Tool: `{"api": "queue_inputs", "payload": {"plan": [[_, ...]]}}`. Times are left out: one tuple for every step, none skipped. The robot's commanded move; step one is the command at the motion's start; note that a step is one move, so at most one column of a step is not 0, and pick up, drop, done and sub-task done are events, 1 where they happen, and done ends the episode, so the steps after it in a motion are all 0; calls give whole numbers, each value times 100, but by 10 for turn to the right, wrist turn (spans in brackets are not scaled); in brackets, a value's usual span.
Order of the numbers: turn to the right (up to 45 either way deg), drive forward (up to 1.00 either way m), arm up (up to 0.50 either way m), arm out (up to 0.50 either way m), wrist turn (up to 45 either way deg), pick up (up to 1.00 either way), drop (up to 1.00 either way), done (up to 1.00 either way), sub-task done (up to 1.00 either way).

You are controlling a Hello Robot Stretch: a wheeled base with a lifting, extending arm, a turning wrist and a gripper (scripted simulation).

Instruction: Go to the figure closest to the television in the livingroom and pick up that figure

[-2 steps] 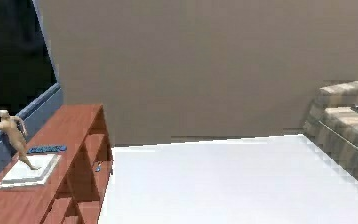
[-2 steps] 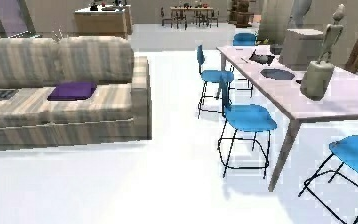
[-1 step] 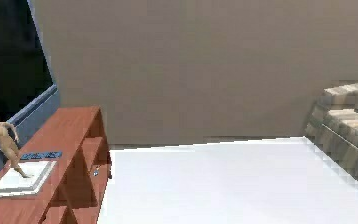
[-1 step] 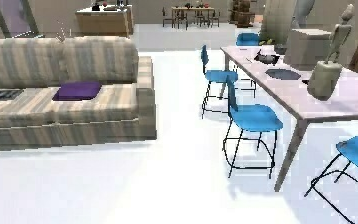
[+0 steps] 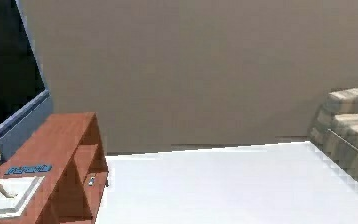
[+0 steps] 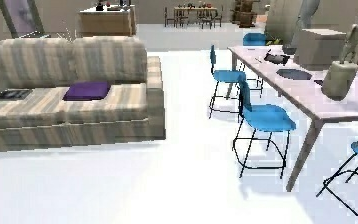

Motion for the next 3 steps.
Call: {"api": "queue_inputs", "payload": {"plan": [[-450,0,0,0,0,0,0,0,0],[-450,0,0,0,0,0,0,0,0],[-420,0,0,0,0,0,0,0,0]]}}
